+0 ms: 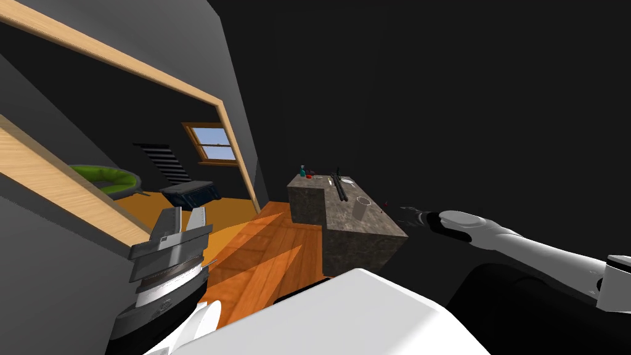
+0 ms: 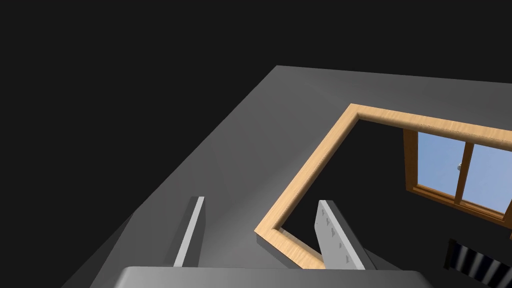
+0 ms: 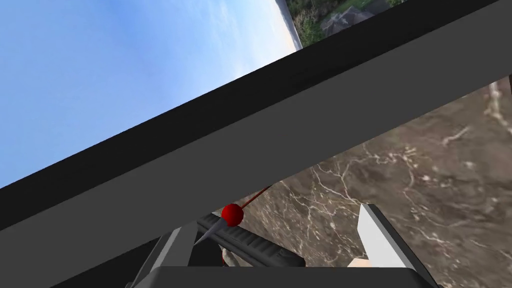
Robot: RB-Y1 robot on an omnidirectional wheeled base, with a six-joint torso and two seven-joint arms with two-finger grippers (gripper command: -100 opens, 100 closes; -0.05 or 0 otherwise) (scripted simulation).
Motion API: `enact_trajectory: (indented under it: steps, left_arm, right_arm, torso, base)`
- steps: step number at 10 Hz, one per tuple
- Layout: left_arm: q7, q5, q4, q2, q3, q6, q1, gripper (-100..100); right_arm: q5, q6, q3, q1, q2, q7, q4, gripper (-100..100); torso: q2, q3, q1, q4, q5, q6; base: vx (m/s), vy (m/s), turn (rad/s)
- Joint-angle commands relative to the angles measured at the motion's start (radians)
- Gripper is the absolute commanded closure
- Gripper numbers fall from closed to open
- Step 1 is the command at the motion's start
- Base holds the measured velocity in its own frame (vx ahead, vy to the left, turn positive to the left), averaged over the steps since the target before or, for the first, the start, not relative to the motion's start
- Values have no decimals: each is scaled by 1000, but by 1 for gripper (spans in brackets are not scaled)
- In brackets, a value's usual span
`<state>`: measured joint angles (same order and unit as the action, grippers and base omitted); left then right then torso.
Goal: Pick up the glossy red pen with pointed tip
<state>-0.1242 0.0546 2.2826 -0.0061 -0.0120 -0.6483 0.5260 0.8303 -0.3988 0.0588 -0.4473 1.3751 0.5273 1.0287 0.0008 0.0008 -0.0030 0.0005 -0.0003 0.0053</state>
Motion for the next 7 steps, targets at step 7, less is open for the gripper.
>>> enact_trajectory:
  steps: [7]
  left_arm:
    - [0, 0, 0, 0, 0, 0, 0, 0]
  right_arm:
    - [-133, -93, 21, 87, -66, -143, -23, -100]
  torso:
    - [4, 2, -4, 1, -1, 0]
  base:
    - [23, -68, 60]
